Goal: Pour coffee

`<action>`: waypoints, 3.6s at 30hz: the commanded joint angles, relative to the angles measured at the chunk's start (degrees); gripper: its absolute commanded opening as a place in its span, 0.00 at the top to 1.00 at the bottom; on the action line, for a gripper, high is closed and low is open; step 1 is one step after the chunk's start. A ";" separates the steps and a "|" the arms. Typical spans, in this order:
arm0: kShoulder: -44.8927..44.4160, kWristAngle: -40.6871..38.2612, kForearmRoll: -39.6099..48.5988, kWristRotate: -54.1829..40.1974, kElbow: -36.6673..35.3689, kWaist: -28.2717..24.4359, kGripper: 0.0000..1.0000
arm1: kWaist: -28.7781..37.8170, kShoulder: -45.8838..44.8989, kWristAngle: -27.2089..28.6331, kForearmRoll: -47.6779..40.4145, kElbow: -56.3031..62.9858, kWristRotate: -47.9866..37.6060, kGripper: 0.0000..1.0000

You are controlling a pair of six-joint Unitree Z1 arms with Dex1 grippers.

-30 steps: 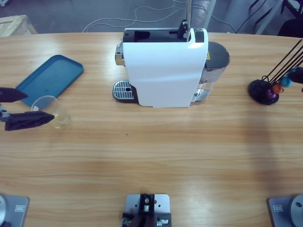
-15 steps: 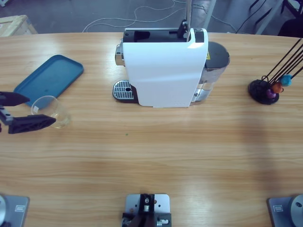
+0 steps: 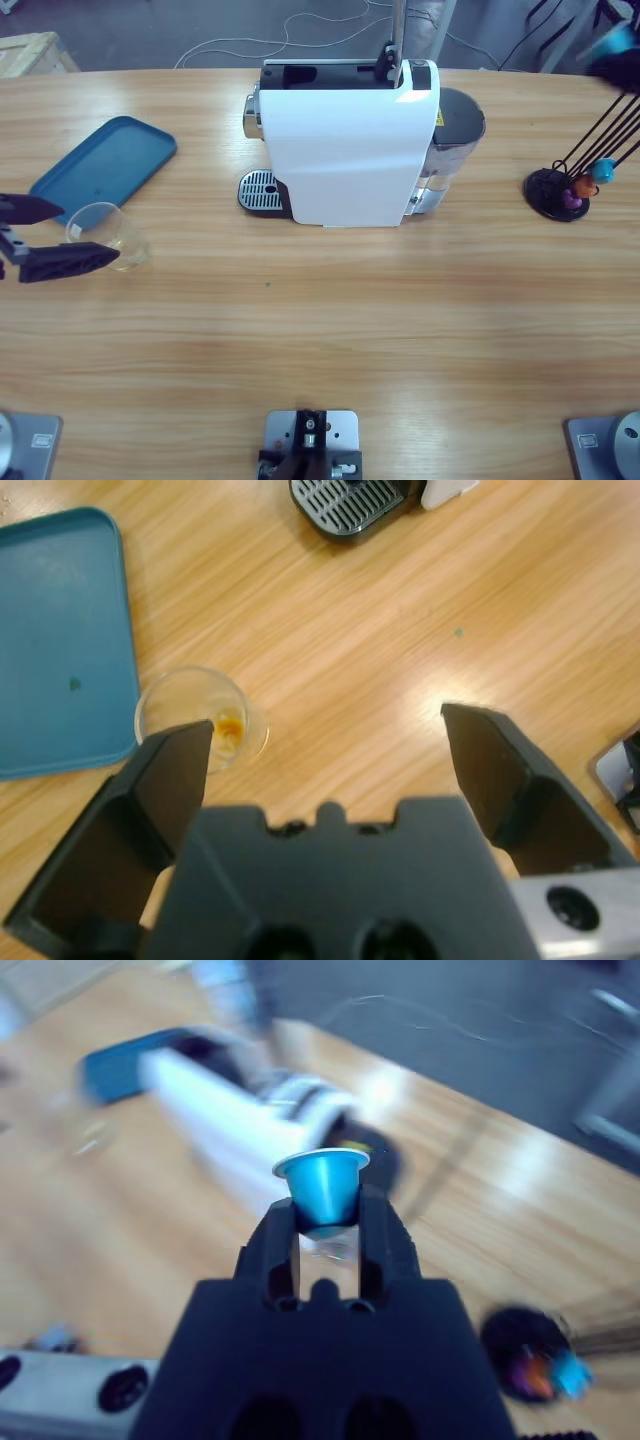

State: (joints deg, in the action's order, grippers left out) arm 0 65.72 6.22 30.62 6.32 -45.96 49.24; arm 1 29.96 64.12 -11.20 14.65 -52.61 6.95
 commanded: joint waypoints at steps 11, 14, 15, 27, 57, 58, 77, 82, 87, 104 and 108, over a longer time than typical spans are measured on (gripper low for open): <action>-6.17 -0.40 -0.66 -2.25 4.86 0.77 0.00 | 21.65 42.89 4.31 27.97 -53.55 28.35 1.00; -5.92 -0.33 -1.02 -2.28 4.65 0.77 0.00 | 21.51 46.37 9.83 27.60 -56.97 28.70 1.00; -5.81 -0.33 -1.07 -2.28 4.65 0.77 0.00 | 21.30 47.04 12.12 27.32 -57.38 28.73 1.00; -3.14 -0.44 -2.65 -2.19 4.86 0.77 0.00 | 18.74 48.38 12.78 24.51 -54.35 28.59 1.00; -3.28 -0.35 -2.76 -2.28 5.88 0.77 0.00 | 16.19 51.59 12.84 21.70 -47.85 27.24 1.00; -3.21 -0.38 -2.76 -2.28 5.90 0.77 0.00 | 16.19 51.66 12.94 21.70 -47.76 27.24 1.00; -2.14 -0.26 -3.35 -2.28 6.83 0.77 0.00 | 16.56 51.72 12.12 21.03 -45.76 27.08 0.34; -2.37 -0.28 -3.37 -2.28 6.85 0.77 0.00 | 16.63 50.73 14.47 20.34 -45.93 26.71 0.04; -2.56 -0.26 -3.39 -2.28 6.85 0.77 0.00 | 17.00 48.06 14.54 18.67 -46.46 26.48 0.06; -5.00 -1.38 -4.07 -1.14 4.74 1.44 0.02 | 24.54 24.70 24.72 7.20 -17.79 -21.98 1.00; -5.34 -1.38 -4.07 -1.23 3.19 1.47 0.02 | 24.54 19.28 37.15 6.26 -13.96 -37.47 1.00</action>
State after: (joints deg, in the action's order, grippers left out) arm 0 61.65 5.66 27.15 4.46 -41.35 49.72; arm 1 54.03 92.46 12.20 23.31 -74.53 -12.76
